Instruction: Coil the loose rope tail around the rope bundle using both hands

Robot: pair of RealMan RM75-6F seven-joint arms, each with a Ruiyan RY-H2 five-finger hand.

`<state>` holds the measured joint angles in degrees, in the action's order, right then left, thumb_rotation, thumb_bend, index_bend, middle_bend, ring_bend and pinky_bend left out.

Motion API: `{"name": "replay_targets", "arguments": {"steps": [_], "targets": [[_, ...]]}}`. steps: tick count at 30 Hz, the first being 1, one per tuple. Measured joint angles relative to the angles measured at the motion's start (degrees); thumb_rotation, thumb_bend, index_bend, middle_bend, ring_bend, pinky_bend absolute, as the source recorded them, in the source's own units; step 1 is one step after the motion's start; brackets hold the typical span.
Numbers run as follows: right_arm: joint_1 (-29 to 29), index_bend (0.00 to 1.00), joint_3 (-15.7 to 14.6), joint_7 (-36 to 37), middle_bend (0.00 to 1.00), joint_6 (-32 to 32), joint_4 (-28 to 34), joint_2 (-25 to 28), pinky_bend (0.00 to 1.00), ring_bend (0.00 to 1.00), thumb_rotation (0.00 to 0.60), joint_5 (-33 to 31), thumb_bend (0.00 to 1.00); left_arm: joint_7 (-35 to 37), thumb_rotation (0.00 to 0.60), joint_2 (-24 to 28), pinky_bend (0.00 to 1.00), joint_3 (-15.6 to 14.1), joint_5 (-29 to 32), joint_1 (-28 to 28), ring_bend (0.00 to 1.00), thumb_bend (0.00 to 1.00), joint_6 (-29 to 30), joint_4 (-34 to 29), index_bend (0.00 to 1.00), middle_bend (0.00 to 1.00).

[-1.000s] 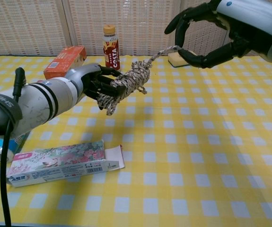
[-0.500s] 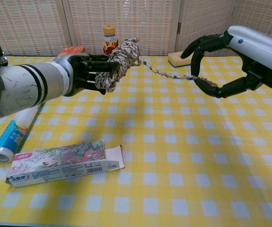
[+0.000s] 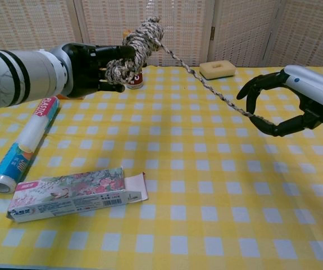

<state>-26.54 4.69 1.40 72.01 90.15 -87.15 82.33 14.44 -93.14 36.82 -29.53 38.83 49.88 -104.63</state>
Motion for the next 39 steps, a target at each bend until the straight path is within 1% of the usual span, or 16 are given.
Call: {"name": "replay_targets", "arguments": {"steps": [5, 11, 15, 21, 27, 30, 34, 39], "targets": [[0.0, 0.73, 0.8, 1.3, 0.31, -2.5, -2.0, -0.3, 0.0, 0.17, 0.6, -2.7, 0.58, 2.0, 0.6, 2.0, 0.72, -0.2, -1.5, -0.6, 0.66, 0.67, -2.7, -1.1, 0.66, 0.65], [-0.9, 0.73, 2.9, 3.2, 0.31, -5.1, -2.6, -0.7, 0.0, 0.17, 0.6, -5.1, 0.58, 5.0, 0.6, 4.9, 0.72, -0.6, -4.3, -1.2, 0.66, 0.67, -8.3, -3.1, 0.65, 0.65], [-2.4, 0.73, 5.2, 4.0, 0.31, -7.4, -1.2, -0.3, 0.0, 0.18, 0.6, -7.0, 0.58, 6.7, 0.6, 6.8, 0.71, -1.2, -7.9, -1.2, 0.66, 0.67, -13.6, -3.9, 0.66, 0.65], [-4.9, 0.73, 8.5, 4.0, 0.31, -10.9, 0.8, 0.0, 0.0, 0.18, 0.6, -10.9, 0.58, 10.0, 0.6, 8.8, 0.7, -1.9, -14.2, -0.8, 0.65, 0.67, -21.1, -3.3, 0.67, 0.65], [-7.2, 0.73, 12.1, 5.2, 0.31, -13.4, 2.6, -0.5, 0.0, 0.18, 0.6, -14.9, 0.58, 12.3, 0.6, 10.0, 0.7, -2.7, -20.2, -0.5, 0.65, 0.67, -26.0, -2.0, 0.67, 0.65], [-7.9, 0.73, 13.2, 6.3, 0.31, -13.7, 3.0, -0.6, 0.0, 0.18, 0.6, -15.7, 0.58, 13.8, 0.6, 10.4, 0.7, -3.0, -22.3, -0.3, 0.65, 0.67, -28.1, -1.2, 0.68, 0.65], [-8.2, 0.73, 13.5, 6.1, 0.31, -12.9, 3.2, -0.9, 0.0, 0.18, 0.6, -15.5, 0.58, 15.2, 0.6, 10.9, 0.7, -3.2, -25.1, -0.1, 0.65, 0.67, -30.9, -0.1, 0.68, 0.65], [-8.5, 0.73, 14.2, 7.0, 0.31, -12.2, 4.1, -0.9, 0.0, 0.18, 0.6, -15.2, 0.58, 15.5, 0.6, 11.4, 0.66, -3.8, -29.2, 0.6, 0.64, 0.67, -32.8, 1.2, 0.68, 0.65]]}}
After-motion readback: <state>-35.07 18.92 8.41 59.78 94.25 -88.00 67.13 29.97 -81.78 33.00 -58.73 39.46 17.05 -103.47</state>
